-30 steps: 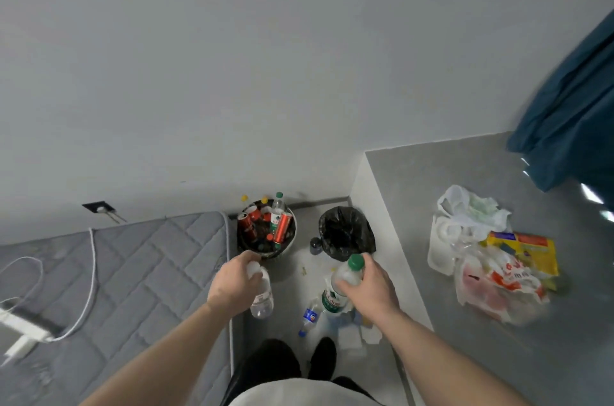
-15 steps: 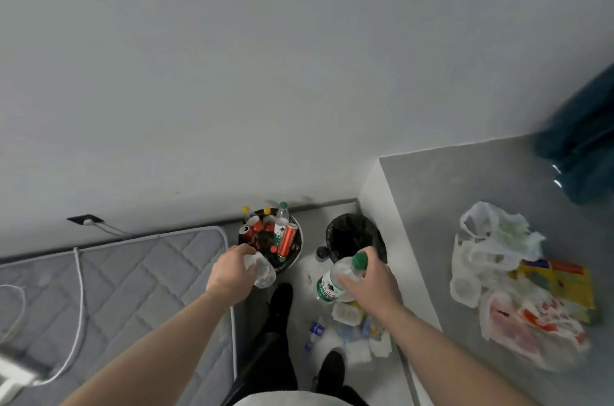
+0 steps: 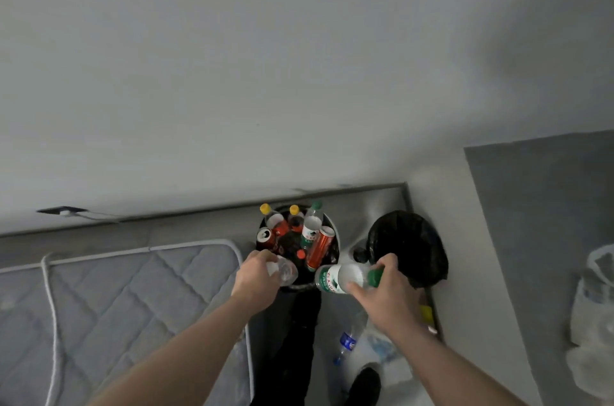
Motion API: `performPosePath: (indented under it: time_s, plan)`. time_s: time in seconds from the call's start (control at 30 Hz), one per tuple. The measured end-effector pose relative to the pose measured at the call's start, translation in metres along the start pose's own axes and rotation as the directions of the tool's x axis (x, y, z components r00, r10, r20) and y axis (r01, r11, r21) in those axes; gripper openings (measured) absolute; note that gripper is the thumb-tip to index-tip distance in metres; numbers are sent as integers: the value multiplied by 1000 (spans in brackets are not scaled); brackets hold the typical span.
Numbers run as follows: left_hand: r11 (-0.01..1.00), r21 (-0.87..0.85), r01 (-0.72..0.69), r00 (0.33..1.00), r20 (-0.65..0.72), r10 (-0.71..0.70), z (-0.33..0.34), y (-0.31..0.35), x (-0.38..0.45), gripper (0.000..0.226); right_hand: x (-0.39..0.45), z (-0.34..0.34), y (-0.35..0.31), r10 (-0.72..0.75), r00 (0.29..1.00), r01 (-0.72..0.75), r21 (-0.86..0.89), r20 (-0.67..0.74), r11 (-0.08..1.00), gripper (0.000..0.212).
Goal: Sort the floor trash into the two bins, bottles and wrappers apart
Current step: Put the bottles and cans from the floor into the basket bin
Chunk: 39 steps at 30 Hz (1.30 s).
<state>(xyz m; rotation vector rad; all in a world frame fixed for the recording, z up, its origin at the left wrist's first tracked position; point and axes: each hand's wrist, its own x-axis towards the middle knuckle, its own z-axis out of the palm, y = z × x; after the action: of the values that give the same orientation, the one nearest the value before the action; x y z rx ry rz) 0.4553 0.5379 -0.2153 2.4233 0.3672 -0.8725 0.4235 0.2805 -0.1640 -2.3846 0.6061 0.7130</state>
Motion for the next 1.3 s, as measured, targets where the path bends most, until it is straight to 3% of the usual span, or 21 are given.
performPosePath:
  time_s: [0.4, 0.6, 0.9, 1.3]
  plan:
    - [998, -55, 35, 999, 0, -35, 77, -70, 108, 27, 121, 132, 1, 28, 987, -11, -109, 156, 994, 45]
    - [997, -51, 53, 998, -26, -54, 81, -78, 132, 25, 147, 161, -12, -14, 978, 52, -179, 206, 983, 41]
    - [999, 46, -13, 1000, 23, 12, 72, -92, 148, 41, 161, 181, -30, -82, 973, 109, -119, 215, 987, 32]
    - [994, 55, -98, 994, 58, 95, 80, -101, 131, 41, 151, 191, -18, -84, 977, 92, -34, 194, 995, 87]
